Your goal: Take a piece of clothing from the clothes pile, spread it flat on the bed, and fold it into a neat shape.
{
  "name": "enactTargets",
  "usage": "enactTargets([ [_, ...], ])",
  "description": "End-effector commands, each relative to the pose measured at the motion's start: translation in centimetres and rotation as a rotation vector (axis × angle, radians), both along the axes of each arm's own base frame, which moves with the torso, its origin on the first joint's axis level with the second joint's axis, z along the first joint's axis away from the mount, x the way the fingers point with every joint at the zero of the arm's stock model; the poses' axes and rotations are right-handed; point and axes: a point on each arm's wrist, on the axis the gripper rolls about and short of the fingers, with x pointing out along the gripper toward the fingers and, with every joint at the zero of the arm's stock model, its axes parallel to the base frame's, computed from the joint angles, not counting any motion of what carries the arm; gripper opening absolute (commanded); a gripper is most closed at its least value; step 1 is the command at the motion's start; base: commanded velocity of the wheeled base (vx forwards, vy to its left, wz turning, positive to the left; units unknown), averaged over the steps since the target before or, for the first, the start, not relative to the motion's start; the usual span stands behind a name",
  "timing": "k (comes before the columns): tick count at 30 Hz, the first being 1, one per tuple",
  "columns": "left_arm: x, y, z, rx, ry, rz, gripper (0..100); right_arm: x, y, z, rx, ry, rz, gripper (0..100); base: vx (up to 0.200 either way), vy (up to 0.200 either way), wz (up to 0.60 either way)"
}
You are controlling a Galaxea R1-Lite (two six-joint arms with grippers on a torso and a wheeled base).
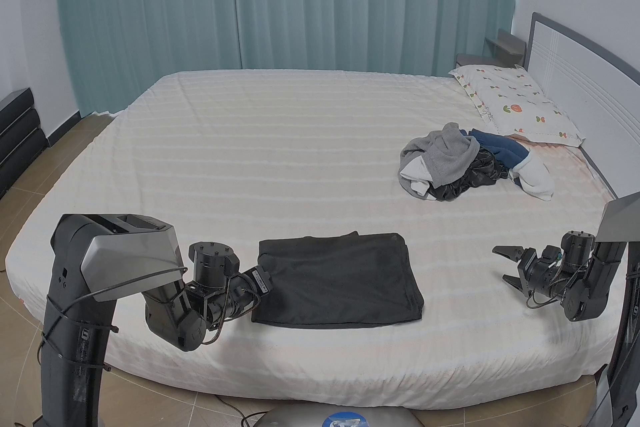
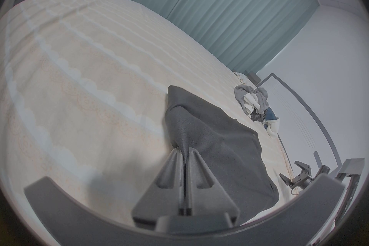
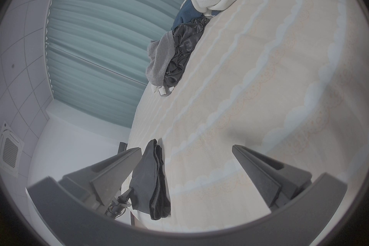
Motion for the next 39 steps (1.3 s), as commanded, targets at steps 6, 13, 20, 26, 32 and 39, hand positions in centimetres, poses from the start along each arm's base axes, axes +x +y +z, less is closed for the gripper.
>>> enactTargets([
  [6,0.1,0.2,0.2,-0.009,-0.001,0.010,0,0.0,0.0,0.0,-0.001,0.000,0.001,100,0.000,0.133,0.00],
  [13,0.1,0.5,0.2,-0.009,0.001,0.017,0,0.0,0.0,0.0,-0.002,0.000,0.001,100,0.000,0.200,0.00],
  [20,0.5,1.5,0.6,-0.012,-0.010,0.046,0,0.0,0.0,0.0,-0.002,0.000,0.001,100,0.000,0.200,0.00],
  [26,0.6,1.7,0.7,-0.013,-0.011,0.053,0,0.0,0.0,0.0,-0.002,0.000,0.001,100,0.000,0.200,0.00],
  [32,0.8,2.4,0.7,-0.013,-0.013,0.070,0,0.0,0.0,0.0,-0.002,0.000,0.001,100,0.000,0.200,0.00],
  [39,1.0,3.0,0.9,-0.024,-0.012,0.093,0,0.0,0.0,0.0,-0.002,0.000,0.003,100,0.000,0.200,0.00],
])
